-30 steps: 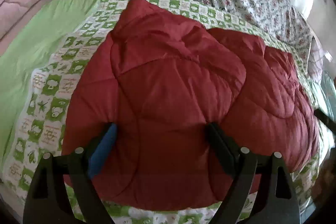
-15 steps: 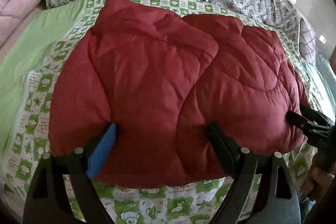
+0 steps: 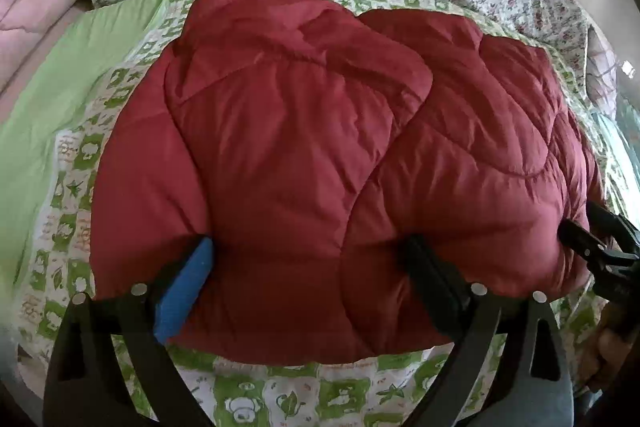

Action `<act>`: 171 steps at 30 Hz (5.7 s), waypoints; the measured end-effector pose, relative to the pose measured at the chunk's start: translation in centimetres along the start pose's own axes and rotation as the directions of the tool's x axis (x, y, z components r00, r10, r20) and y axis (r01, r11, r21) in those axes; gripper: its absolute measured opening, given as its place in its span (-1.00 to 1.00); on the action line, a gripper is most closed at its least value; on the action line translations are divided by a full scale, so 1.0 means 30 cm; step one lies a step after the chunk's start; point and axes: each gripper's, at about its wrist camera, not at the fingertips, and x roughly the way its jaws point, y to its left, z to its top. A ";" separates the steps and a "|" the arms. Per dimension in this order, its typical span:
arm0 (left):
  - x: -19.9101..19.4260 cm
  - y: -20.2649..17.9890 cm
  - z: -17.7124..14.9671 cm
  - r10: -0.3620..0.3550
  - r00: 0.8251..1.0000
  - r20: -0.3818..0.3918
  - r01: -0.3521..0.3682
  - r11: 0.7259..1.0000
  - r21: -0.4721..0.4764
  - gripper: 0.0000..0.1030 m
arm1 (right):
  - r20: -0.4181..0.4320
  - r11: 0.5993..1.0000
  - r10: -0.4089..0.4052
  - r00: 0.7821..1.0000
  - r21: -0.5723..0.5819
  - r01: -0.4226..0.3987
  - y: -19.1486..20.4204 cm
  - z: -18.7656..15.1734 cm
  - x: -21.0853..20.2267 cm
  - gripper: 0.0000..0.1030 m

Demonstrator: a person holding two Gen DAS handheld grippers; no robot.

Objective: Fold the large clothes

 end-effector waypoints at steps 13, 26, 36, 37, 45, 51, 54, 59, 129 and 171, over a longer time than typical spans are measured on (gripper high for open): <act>0.006 -0.006 0.002 0.036 0.999 -0.014 -0.035 0.999 0.005 0.91 | -0.015 1.000 0.007 1.000 0.001 -0.006 -0.004 0.002 -0.013 0.86; 0.009 -0.008 0.008 0.026 1.000 -0.002 -0.026 0.998 0.058 0.93 | 0.054 0.998 -0.012 0.998 0.067 0.008 0.008 0.055 -0.152 0.85; -0.060 0.051 0.112 0.032 0.997 0.068 -0.034 0.999 0.021 0.92 | 0.053 0.999 0.026 0.998 0.046 -0.029 0.029 0.145 -0.089 0.85; -0.043 0.059 0.128 0.042 0.998 0.055 -0.044 0.999 0.021 0.92 | 0.045 0.998 0.028 0.999 0.049 -0.030 0.024 0.157 -0.070 0.85; 0.084 0.068 0.216 0.041 0.999 -0.002 -0.041 0.999 0.014 0.93 | -0.001 0.997 0.006 1.000 0.081 -0.006 -0.061 0.255 0.082 0.85; 0.120 0.053 0.242 0.055 0.998 0.000 -0.055 0.998 0.030 0.99 | -0.023 0.991 -0.002 1.000 0.137 0.005 -0.147 0.289 0.166 0.86; 0.136 0.050 0.252 0.058 0.998 0.000 -0.058 0.998 0.036 1.00 | -0.021 0.991 -0.012 1.000 0.136 0.015 -0.152 0.293 0.175 0.87; 0.159 0.051 0.270 0.061 0.998 -0.003 -0.061 0.997 0.042 1.00 | 0.014 0.990 -0.043 0.999 0.137 0.040 -0.132 0.309 0.109 0.84; -0.063 0.060 0.051 -0.001 1.000 0.013 0.001 0.999 0.033 1.00 | 0.059 0.996 0.045 0.997 0.068 -0.049 0.011 0.084 -0.147 0.94; -0.304 -0.053 -0.055 0.128 0.991 -0.025 -0.122 0.976 0.181 1.00 | -0.077 0.995 0.082 0.994 -0.045 -0.086 0.182 -0.023 -0.289 0.99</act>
